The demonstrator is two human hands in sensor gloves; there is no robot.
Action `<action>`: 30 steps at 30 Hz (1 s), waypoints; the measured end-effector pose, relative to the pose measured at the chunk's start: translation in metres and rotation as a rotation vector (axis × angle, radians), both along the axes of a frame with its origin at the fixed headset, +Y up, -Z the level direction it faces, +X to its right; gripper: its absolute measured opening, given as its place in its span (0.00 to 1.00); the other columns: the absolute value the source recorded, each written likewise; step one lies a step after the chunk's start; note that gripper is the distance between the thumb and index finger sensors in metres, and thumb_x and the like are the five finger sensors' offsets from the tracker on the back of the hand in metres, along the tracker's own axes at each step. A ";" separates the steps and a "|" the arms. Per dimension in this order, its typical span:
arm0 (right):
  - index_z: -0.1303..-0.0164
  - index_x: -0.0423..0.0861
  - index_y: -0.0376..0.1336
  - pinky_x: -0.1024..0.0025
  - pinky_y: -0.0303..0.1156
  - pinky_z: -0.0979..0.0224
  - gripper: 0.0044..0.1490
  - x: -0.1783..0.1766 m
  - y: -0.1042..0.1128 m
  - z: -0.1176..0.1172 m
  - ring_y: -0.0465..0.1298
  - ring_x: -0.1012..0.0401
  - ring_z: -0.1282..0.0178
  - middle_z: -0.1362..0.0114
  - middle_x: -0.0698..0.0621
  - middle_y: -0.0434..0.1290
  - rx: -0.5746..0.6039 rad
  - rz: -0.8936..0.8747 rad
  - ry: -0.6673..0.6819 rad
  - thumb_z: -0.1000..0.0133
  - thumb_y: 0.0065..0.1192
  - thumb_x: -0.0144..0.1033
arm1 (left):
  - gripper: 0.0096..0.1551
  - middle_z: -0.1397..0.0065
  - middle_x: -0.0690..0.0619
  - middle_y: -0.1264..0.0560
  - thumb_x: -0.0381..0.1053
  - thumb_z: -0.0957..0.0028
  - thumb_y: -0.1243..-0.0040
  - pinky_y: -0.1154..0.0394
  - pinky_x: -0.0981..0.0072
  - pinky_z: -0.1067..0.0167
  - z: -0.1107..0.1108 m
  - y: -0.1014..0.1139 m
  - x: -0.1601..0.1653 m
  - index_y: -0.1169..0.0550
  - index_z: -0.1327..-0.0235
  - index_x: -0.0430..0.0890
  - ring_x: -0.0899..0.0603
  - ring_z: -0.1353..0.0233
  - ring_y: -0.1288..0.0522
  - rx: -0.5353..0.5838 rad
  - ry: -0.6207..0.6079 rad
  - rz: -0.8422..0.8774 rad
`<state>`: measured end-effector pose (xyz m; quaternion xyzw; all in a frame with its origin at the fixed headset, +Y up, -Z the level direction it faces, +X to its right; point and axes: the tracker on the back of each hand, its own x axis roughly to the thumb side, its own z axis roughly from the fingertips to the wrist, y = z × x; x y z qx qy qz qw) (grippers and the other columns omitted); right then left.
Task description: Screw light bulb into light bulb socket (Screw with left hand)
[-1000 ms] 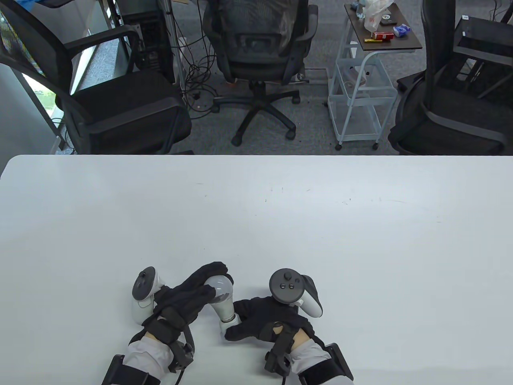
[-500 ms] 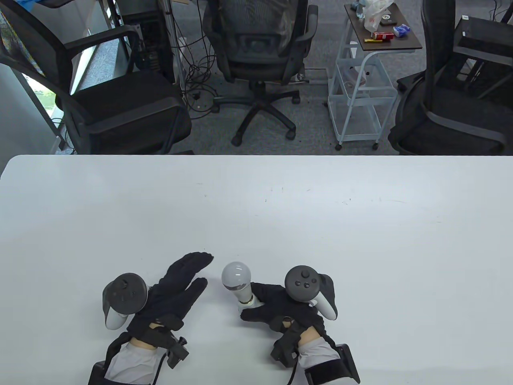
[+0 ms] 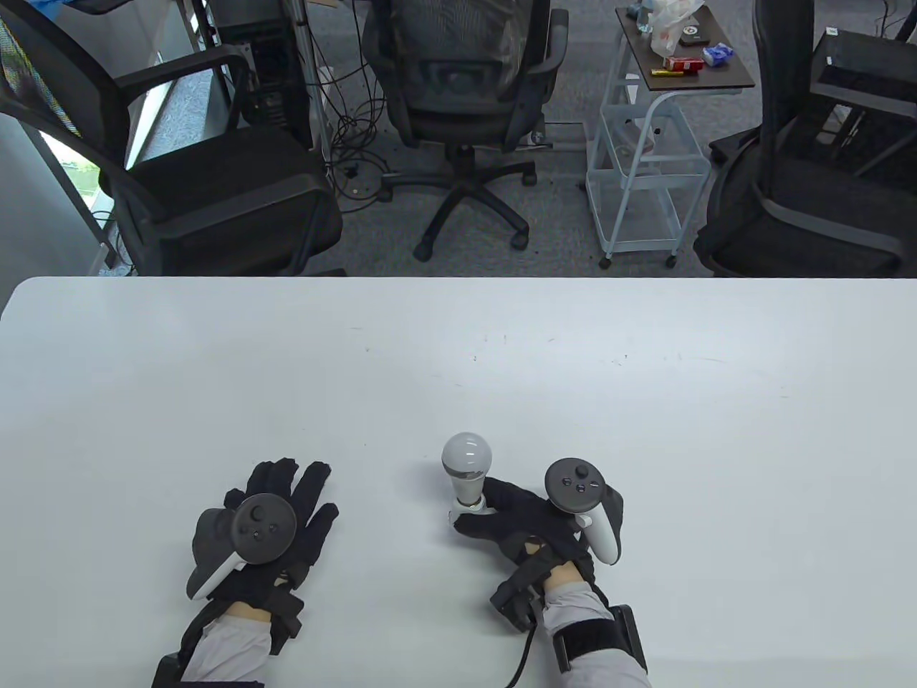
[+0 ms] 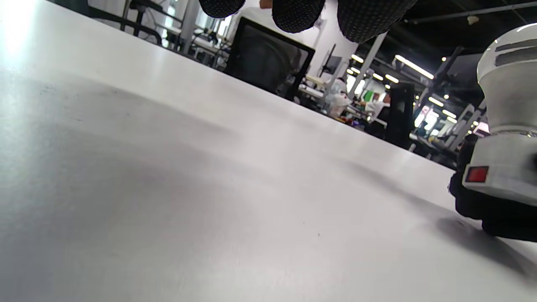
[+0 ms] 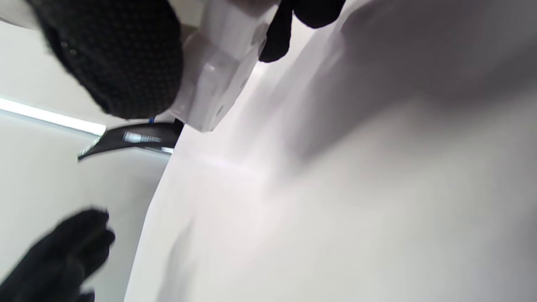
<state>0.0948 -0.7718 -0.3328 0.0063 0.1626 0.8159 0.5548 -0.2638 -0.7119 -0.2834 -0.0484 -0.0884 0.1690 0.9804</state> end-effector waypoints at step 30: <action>0.24 0.67 0.46 0.44 0.07 0.34 0.43 0.003 -0.016 -0.114 0.20 0.55 0.20 0.15 0.59 0.31 -0.278 0.266 -0.369 0.43 0.68 0.50 | 0.41 0.13 0.27 0.52 0.63 0.30 0.54 0.59 0.11 0.35 -0.011 -0.001 0.006 0.46 0.09 0.48 0.21 0.17 0.57 -0.048 -0.029 0.033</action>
